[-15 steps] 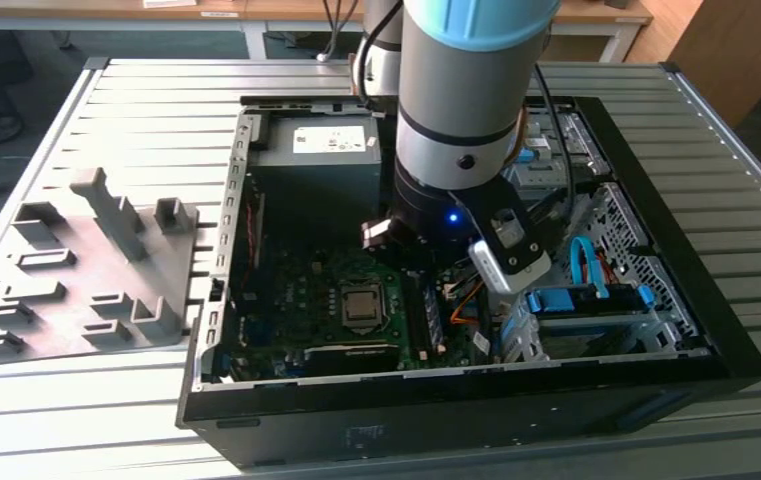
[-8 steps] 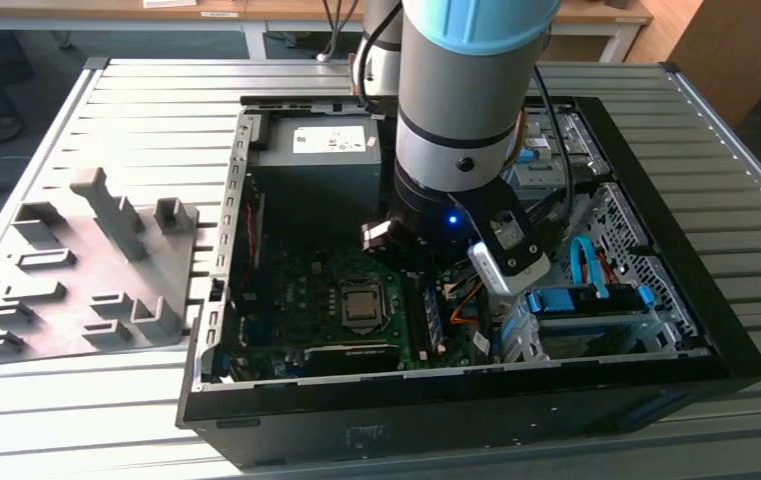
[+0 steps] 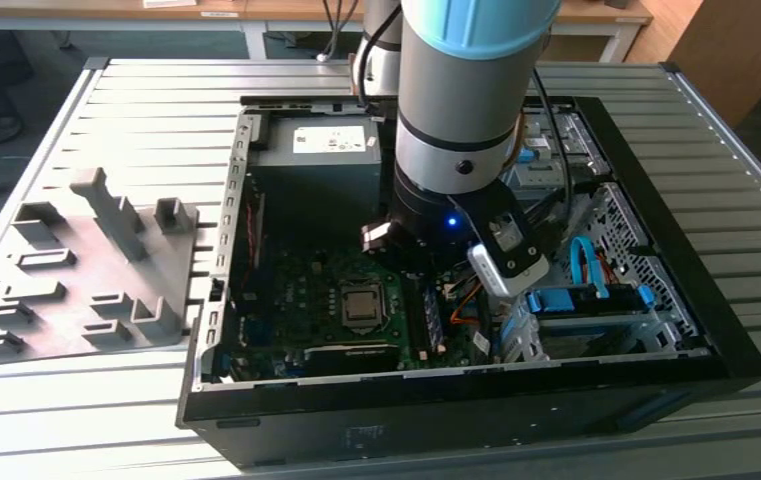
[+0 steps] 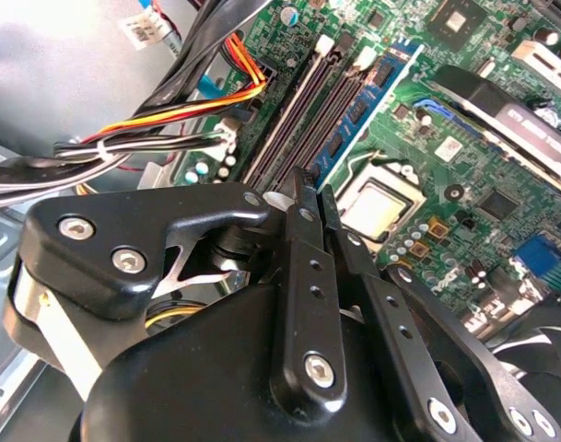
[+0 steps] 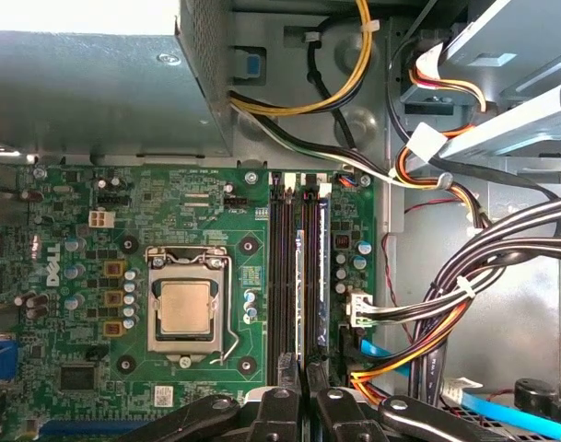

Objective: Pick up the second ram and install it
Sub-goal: 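Insert the second ram into the second slot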

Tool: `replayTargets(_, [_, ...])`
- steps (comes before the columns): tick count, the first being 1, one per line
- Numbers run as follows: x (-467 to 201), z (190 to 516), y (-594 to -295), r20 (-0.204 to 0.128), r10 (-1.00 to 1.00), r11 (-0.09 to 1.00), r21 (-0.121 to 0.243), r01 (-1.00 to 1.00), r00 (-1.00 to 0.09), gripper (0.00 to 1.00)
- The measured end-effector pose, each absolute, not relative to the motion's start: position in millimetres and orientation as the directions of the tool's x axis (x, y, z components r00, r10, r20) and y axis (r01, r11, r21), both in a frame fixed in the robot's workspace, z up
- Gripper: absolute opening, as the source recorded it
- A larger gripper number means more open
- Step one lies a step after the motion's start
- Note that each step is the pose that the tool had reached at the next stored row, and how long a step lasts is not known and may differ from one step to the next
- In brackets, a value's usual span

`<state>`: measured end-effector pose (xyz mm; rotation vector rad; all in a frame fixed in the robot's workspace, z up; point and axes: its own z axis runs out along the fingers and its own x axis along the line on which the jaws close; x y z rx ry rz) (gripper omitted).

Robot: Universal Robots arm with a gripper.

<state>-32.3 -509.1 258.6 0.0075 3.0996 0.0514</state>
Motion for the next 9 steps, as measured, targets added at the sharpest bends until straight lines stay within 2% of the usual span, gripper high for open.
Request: replayTargets(9, [-32.3, 256.0, -509.1, -0.041, 0.006, 0.999, 0.033, 0.004, -0.999, 0.14])
